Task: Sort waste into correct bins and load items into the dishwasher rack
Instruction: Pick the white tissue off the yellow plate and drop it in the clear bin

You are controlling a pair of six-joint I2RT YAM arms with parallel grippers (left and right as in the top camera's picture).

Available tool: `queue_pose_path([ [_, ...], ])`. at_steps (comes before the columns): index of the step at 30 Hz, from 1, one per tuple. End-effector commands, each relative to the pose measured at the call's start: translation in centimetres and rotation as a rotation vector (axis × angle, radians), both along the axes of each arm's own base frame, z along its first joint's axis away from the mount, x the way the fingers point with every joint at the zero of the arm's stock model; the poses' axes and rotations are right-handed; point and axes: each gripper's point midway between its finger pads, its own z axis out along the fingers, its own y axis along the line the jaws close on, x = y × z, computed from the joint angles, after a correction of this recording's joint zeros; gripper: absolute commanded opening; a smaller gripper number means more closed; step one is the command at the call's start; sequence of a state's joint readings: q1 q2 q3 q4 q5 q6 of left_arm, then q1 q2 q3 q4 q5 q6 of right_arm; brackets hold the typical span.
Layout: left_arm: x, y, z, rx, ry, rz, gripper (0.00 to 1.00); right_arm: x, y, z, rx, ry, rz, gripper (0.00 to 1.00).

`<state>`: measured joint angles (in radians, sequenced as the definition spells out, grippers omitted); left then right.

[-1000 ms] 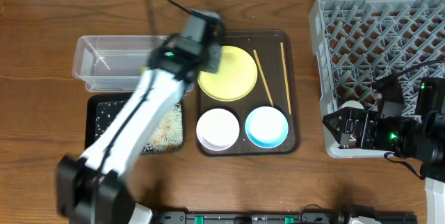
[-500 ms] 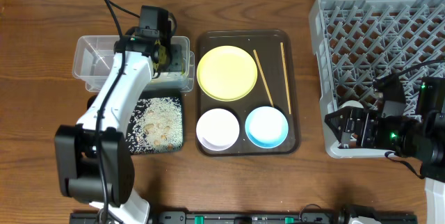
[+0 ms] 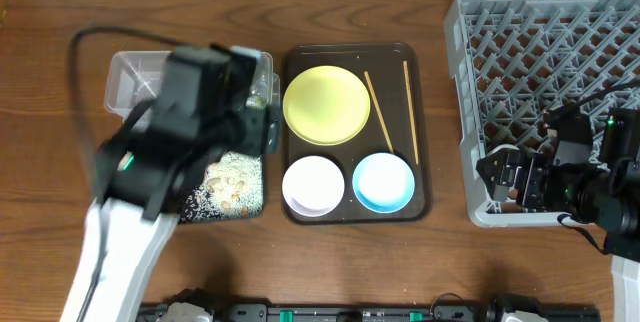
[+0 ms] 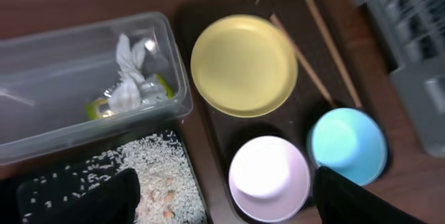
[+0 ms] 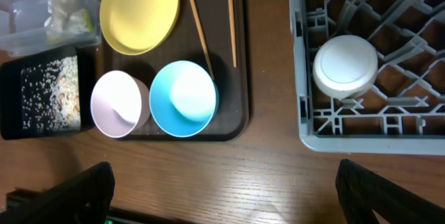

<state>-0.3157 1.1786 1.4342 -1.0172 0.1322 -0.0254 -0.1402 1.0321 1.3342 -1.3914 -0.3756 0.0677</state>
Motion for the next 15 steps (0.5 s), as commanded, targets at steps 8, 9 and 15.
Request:
queue_pose_path([
  [8, -4.7, 1.3, 5.9, -0.068, -0.199, -0.014, 0.87, 0.0, -0.2, 0.4, -0.007, -0.014, -0.012, 0.99],
  [9, -5.0, 1.4, 6.1, -0.072, -0.210, -0.014, 0.88, 0.0, -0.2, 0.4, -0.007, -0.014, -0.012, 0.99],
  [15, -5.6, 1.6, 6.7, -0.080, -0.235, -0.014, 0.88, 0.0, -0.2, 0.4, -0.007, -0.014, -0.012, 0.99],
])
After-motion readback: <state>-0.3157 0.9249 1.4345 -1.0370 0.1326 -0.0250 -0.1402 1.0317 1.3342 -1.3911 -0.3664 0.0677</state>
